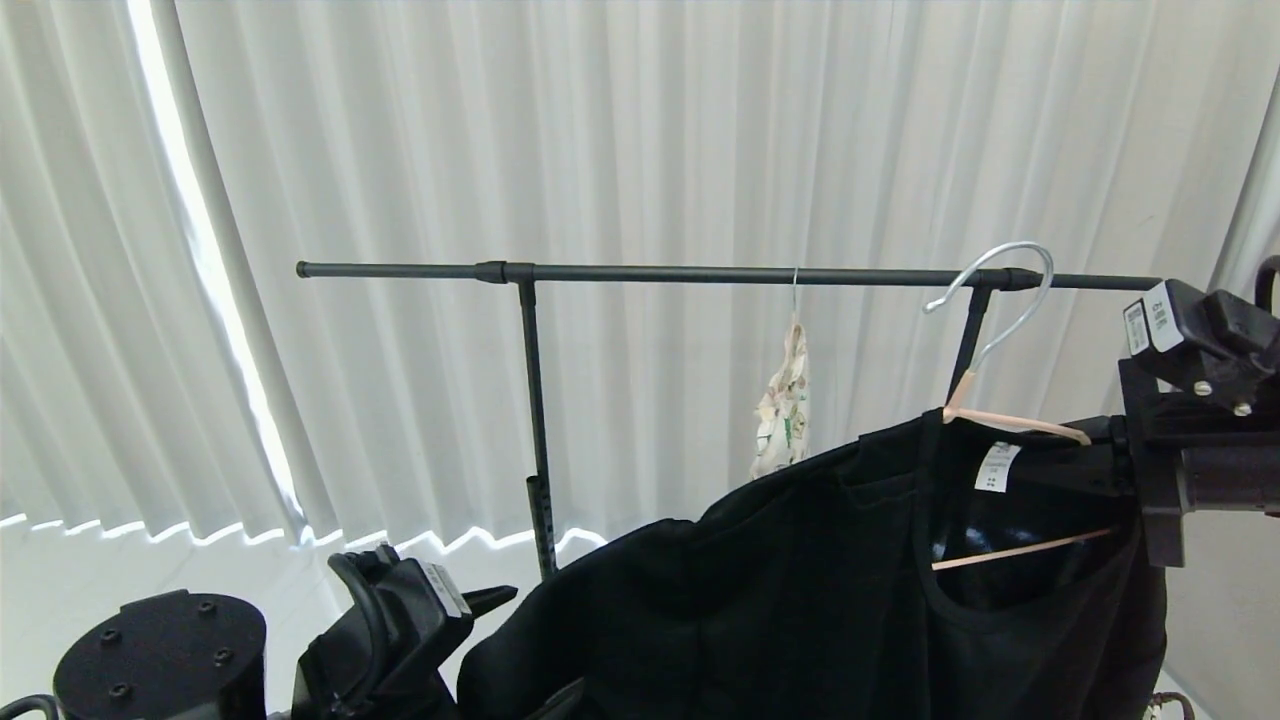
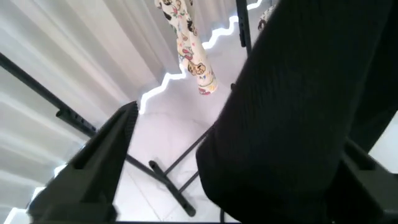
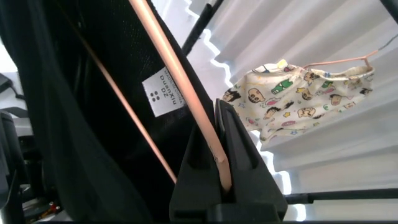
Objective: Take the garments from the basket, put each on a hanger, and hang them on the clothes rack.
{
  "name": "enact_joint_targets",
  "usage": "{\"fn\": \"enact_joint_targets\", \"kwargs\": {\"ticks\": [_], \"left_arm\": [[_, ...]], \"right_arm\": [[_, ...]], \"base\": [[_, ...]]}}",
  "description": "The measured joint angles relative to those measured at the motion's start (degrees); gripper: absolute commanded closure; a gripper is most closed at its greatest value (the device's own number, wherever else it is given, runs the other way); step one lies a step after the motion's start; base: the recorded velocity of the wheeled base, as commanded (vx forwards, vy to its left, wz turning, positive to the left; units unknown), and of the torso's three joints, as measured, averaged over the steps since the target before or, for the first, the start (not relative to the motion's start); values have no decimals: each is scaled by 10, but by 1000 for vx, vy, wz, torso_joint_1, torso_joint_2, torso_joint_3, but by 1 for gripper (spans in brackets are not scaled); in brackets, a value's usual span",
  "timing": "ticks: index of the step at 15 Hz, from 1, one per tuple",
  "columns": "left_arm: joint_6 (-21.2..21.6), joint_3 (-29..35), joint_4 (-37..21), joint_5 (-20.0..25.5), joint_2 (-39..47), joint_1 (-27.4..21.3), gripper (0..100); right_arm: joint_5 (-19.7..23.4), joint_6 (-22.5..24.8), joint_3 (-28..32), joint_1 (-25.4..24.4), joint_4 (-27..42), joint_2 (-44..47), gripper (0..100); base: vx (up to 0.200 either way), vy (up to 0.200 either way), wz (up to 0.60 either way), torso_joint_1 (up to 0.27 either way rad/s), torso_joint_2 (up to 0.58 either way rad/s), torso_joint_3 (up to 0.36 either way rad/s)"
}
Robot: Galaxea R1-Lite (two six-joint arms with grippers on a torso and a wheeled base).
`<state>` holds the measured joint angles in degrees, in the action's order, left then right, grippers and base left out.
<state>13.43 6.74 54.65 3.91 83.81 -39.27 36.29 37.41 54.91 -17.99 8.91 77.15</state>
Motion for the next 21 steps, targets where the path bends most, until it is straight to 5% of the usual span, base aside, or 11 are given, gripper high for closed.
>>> {"fn": "enact_joint_targets", "kwargs": {"ticks": [13, 14, 21], "left_arm": [[18, -13, 3, -100, -24, 117, 100], [25, -12, 3, -104, -25, 117, 0], [25, -2, 3, -105, -29, 117, 0]], "right_arm": [[-5, -5, 0, 33, -26, 3, 100], [-6, -5, 0, 33, -26, 4, 100], [-30, -7, -1, 40, -27, 12, 100]], "base": [[0, 0, 0, 0, 0, 0], [0, 0, 0, 0, 0, 0], [0, 0, 0, 0, 0, 0]]}}
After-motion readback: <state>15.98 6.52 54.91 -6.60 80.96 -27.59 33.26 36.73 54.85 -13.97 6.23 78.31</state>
